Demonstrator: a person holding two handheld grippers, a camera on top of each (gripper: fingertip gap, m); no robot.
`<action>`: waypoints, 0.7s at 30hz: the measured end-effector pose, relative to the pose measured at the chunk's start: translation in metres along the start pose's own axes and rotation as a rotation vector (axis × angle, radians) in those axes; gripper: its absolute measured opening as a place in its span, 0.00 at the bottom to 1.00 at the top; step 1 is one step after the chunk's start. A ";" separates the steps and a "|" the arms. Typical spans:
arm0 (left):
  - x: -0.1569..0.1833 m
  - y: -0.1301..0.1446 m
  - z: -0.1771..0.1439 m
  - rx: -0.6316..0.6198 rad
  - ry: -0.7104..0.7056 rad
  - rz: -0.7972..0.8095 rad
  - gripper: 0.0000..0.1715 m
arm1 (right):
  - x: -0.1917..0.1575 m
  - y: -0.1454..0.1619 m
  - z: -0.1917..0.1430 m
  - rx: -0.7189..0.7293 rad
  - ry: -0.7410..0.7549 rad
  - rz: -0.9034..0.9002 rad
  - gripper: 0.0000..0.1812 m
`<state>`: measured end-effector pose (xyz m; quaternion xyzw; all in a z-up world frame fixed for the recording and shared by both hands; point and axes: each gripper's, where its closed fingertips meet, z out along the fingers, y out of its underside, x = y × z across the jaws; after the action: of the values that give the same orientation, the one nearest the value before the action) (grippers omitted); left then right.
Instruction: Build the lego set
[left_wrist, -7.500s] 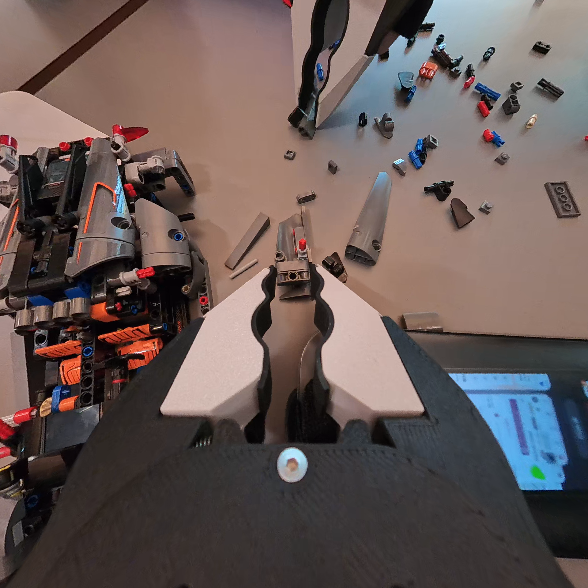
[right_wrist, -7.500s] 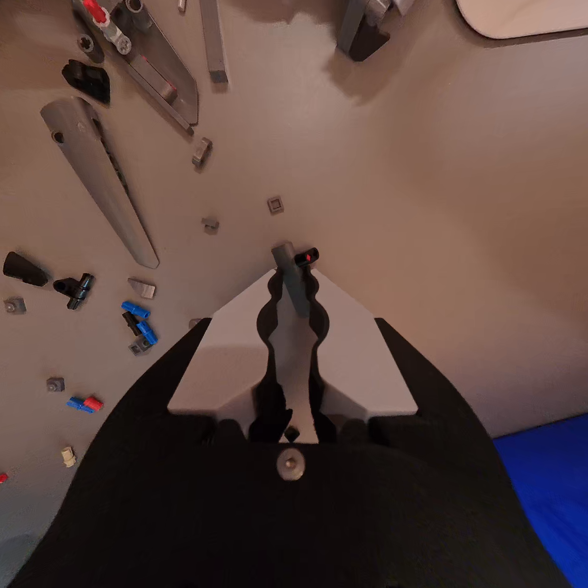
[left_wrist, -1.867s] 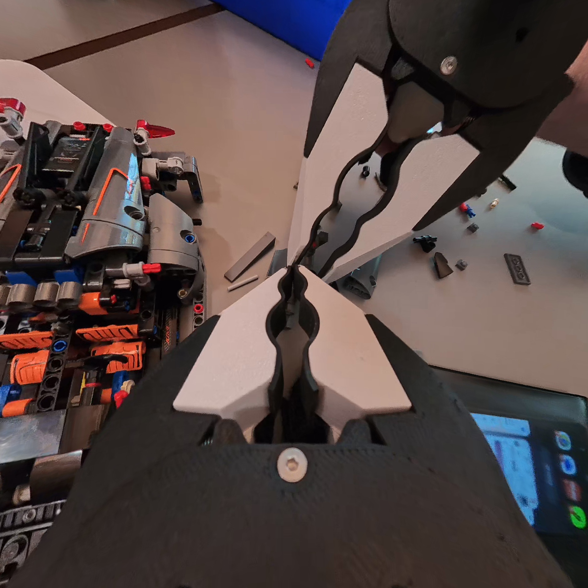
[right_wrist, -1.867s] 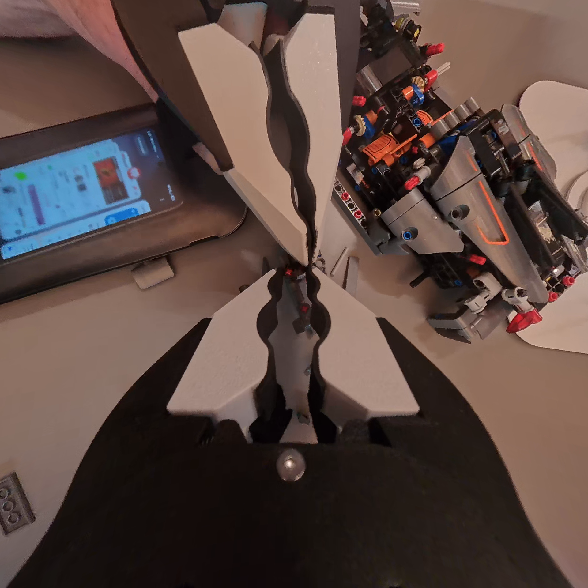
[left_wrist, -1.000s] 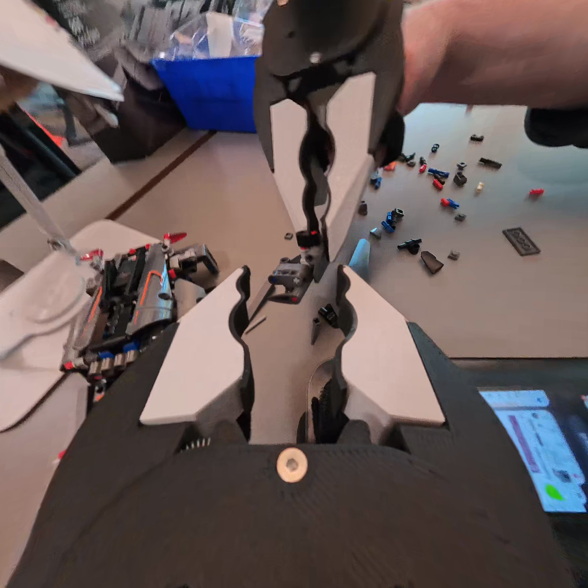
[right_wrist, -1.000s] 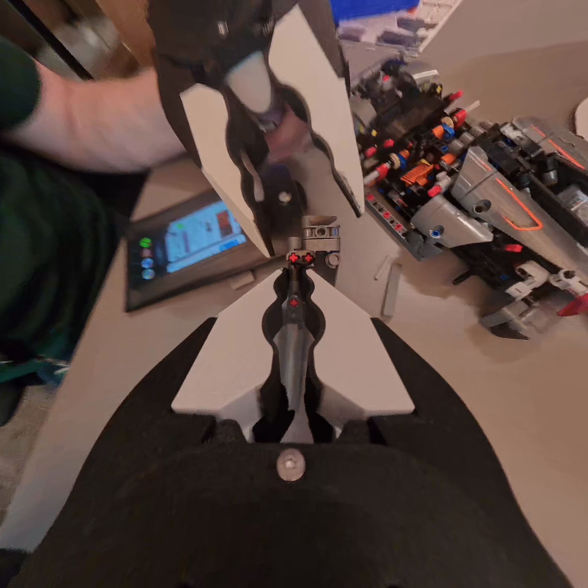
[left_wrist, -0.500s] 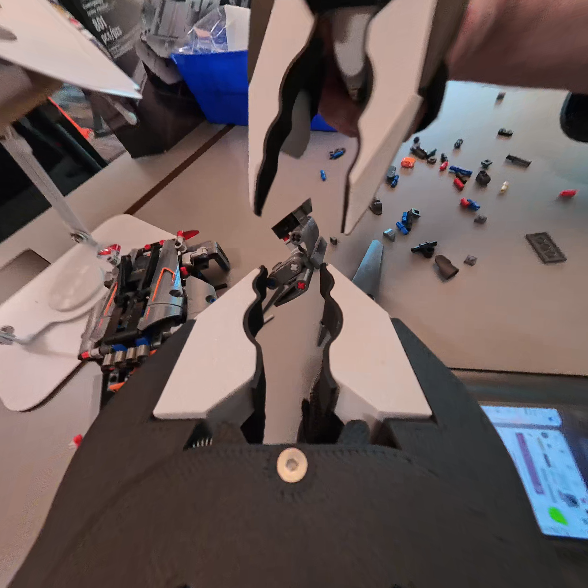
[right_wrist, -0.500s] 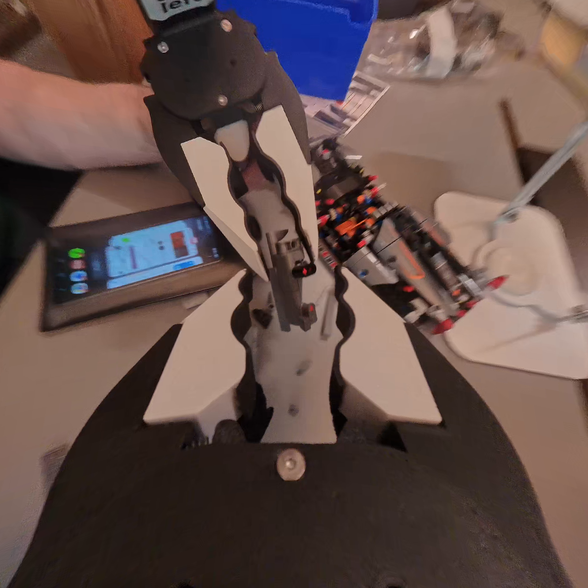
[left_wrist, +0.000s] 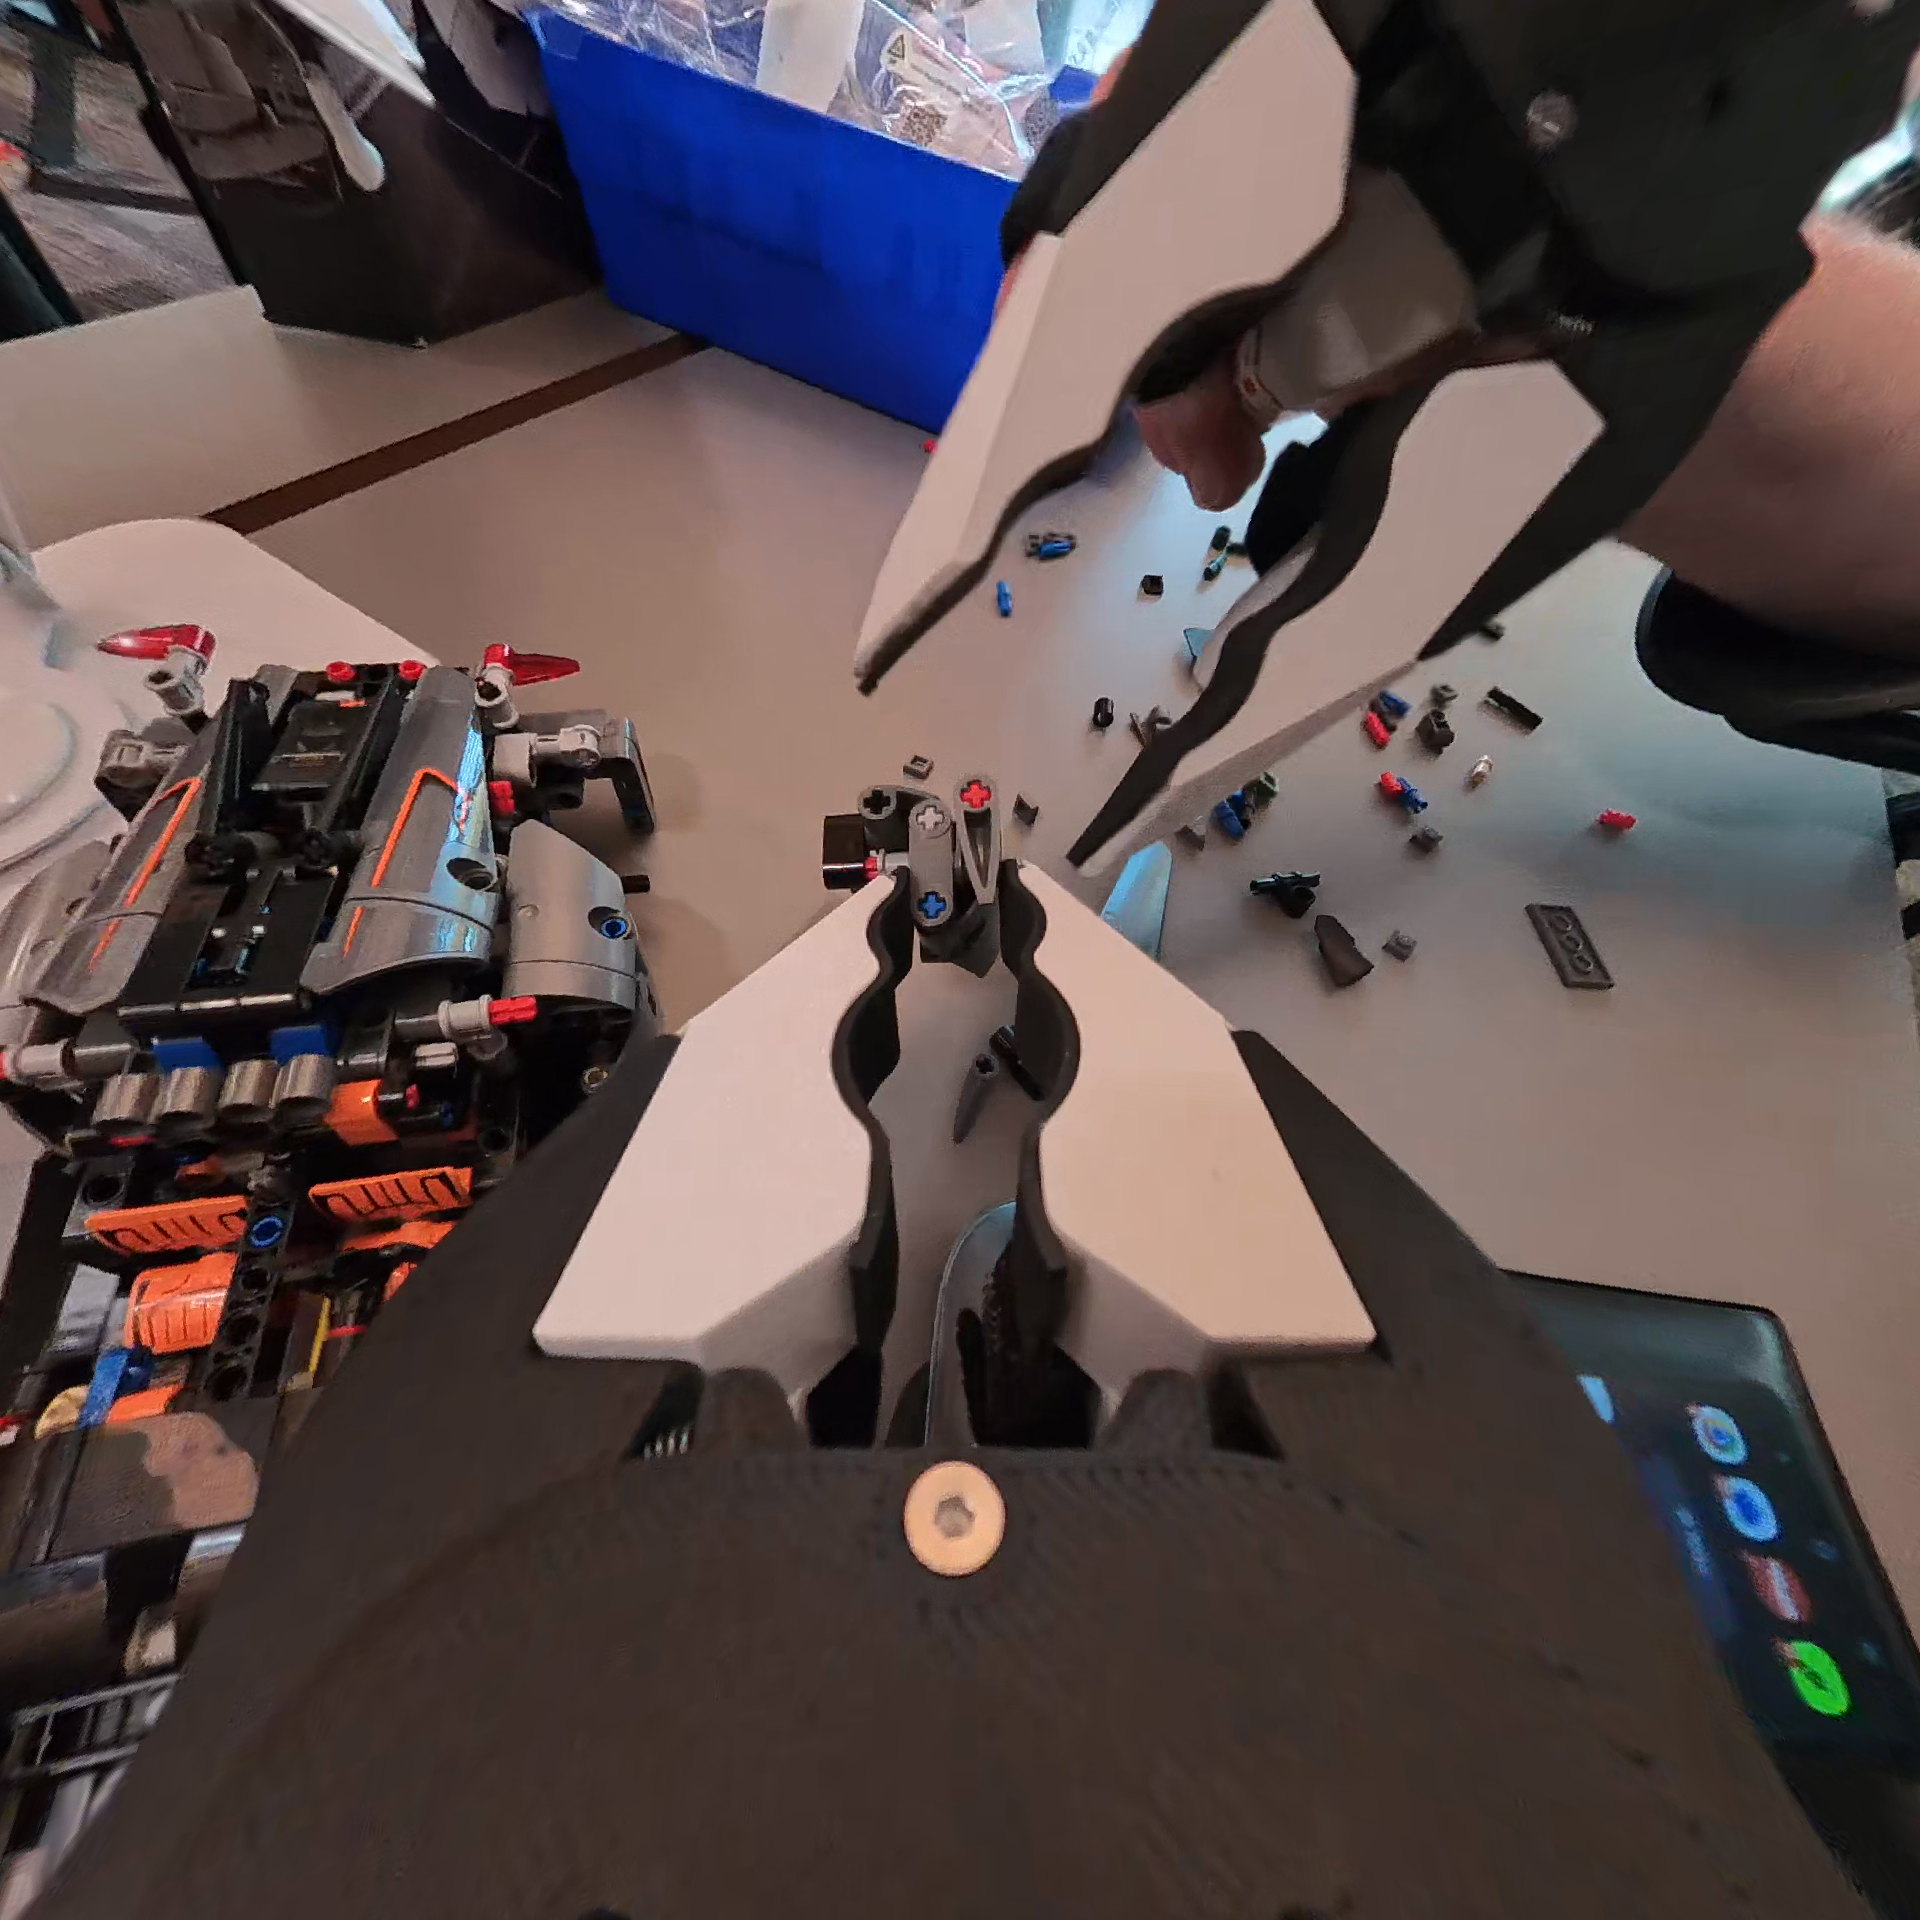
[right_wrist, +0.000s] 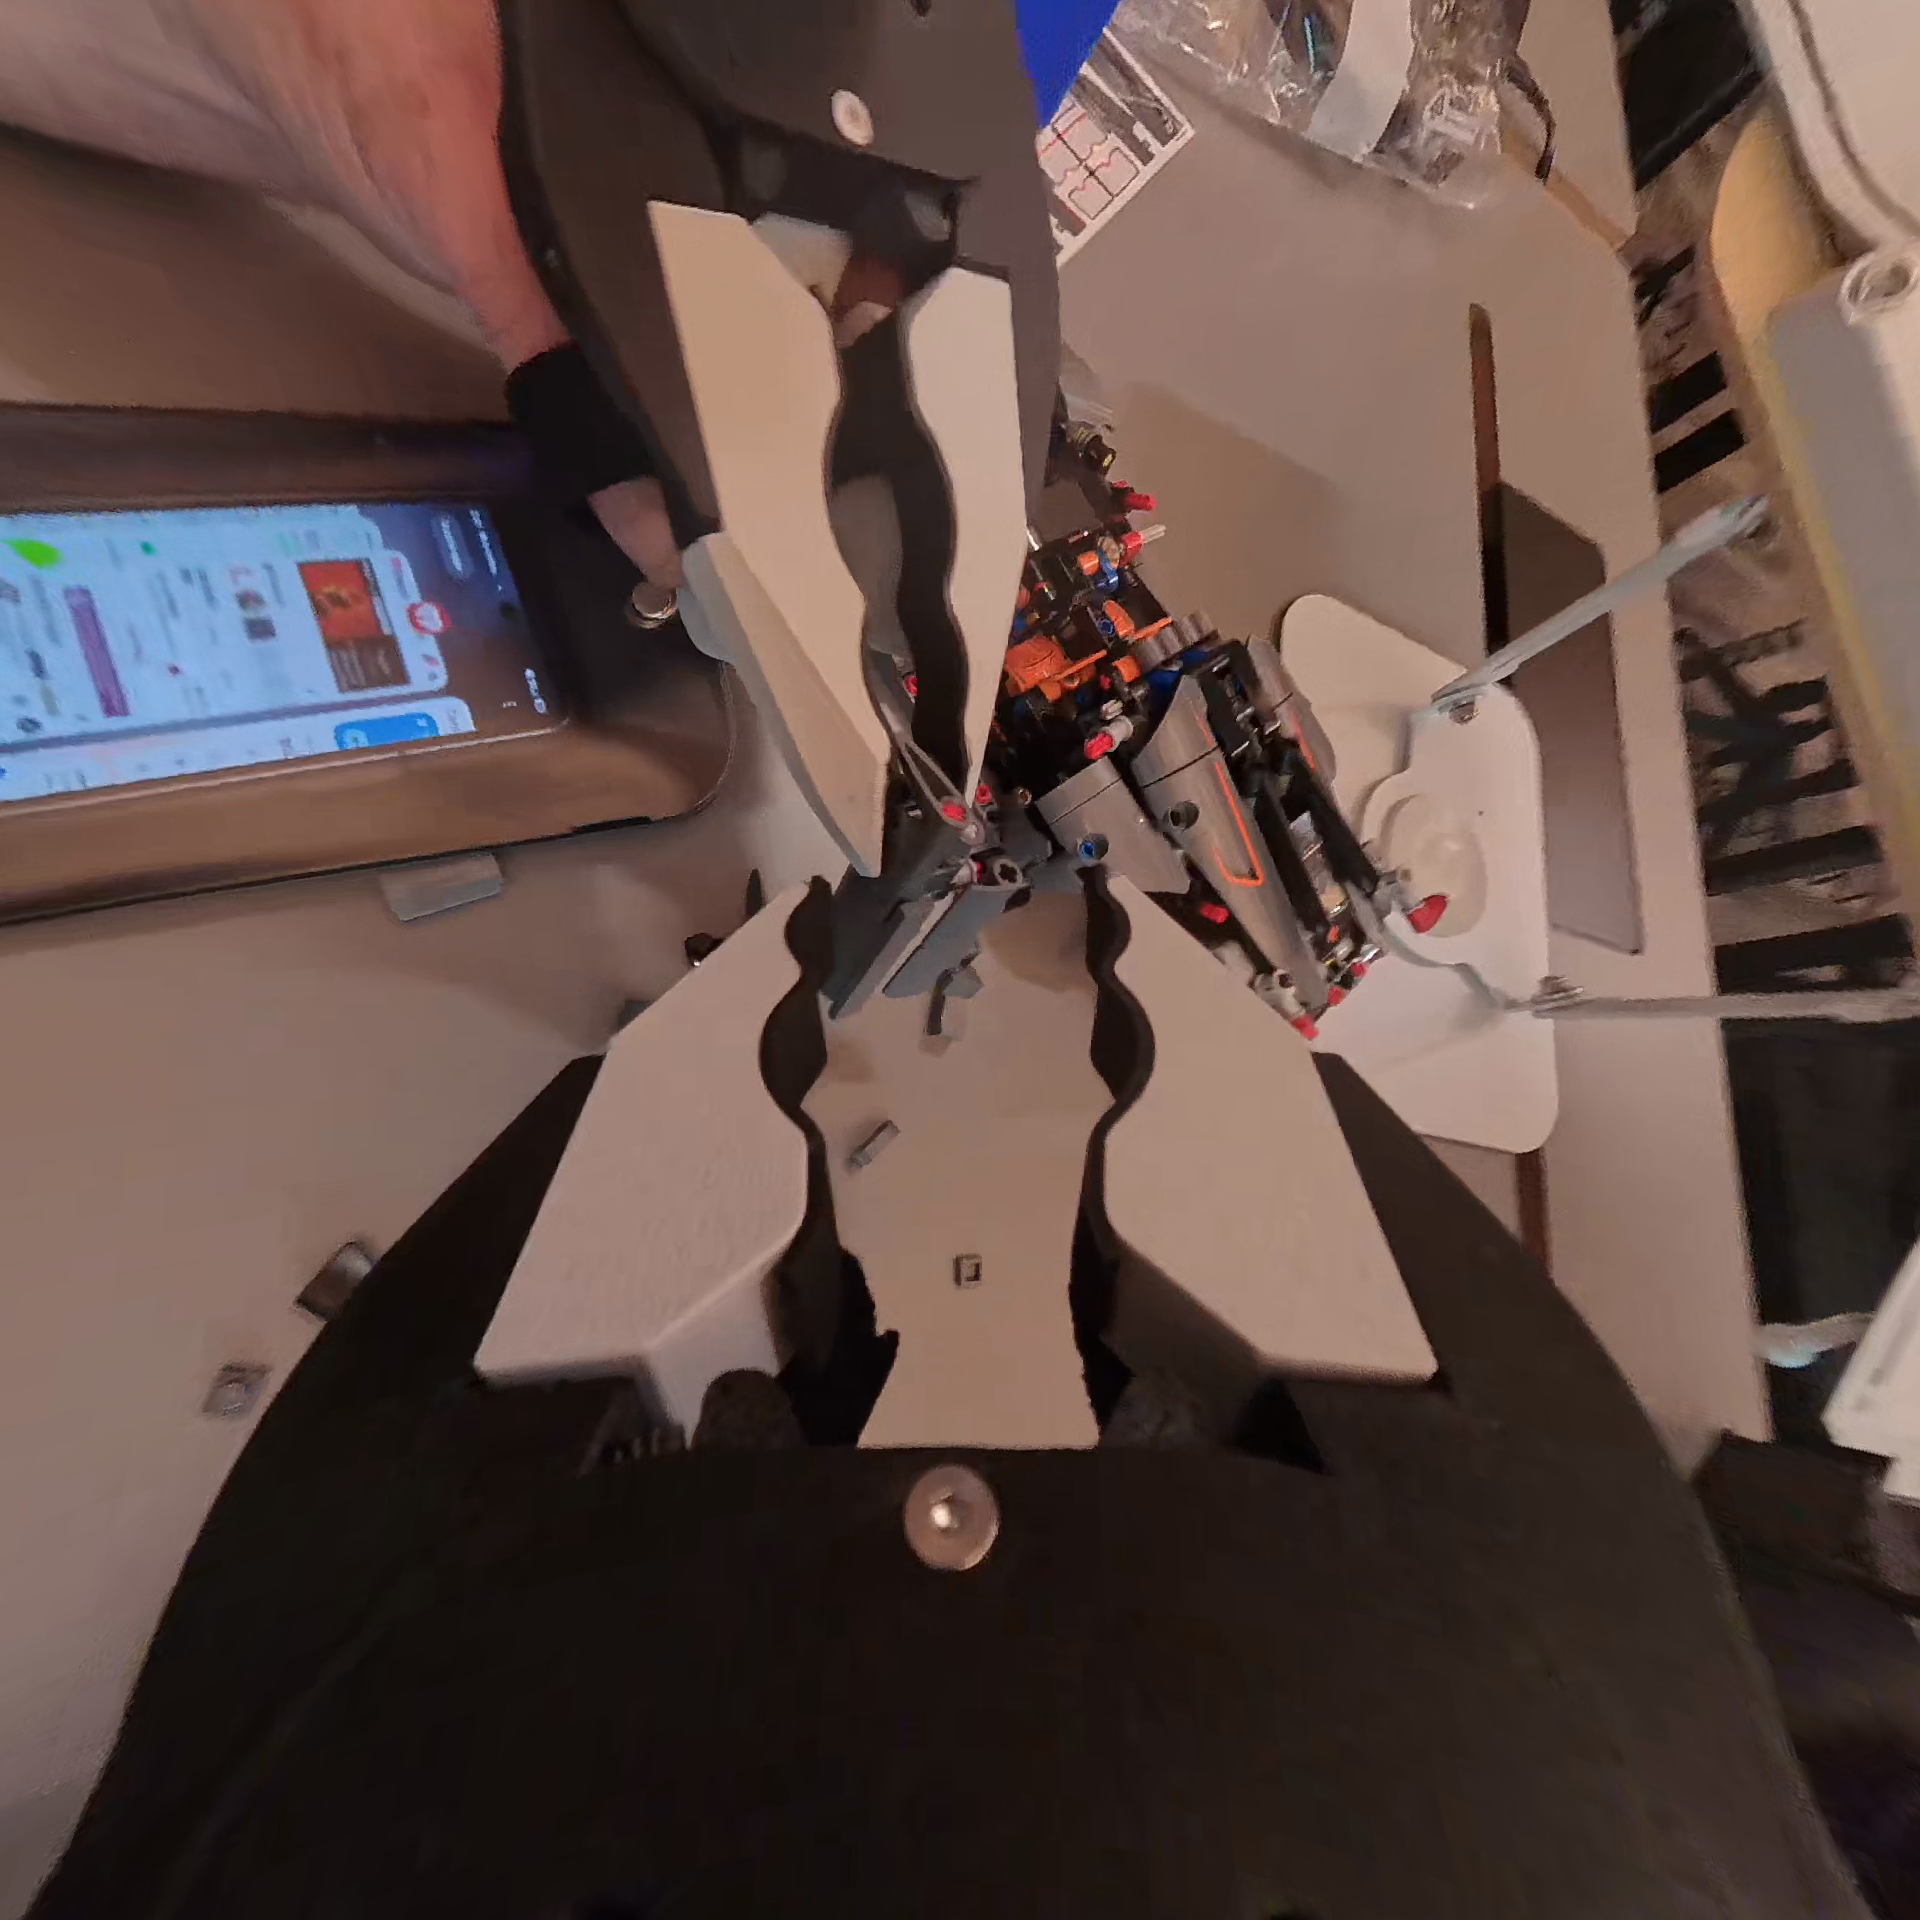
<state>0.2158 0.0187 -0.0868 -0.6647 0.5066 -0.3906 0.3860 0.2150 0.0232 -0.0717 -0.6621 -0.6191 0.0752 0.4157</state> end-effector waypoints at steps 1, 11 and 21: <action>0.003 -0.002 -0.001 0.009 0.000 0.035 0.08 | 0.001 0.002 0.000 0.003 -0.017 0.038 0.30; 0.025 -0.013 -0.001 0.001 -0.143 0.512 0.08 | -0.014 0.004 -0.001 -0.021 -0.062 -0.038 0.27; 0.028 -0.006 0.005 -0.063 -0.182 0.627 0.08 | -0.021 0.014 0.007 -0.146 -0.020 -0.198 0.25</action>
<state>0.2275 -0.0073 -0.0797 -0.5201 0.6618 -0.1757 0.5105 0.2172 0.0095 -0.0937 -0.6255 -0.6893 -0.0047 0.3655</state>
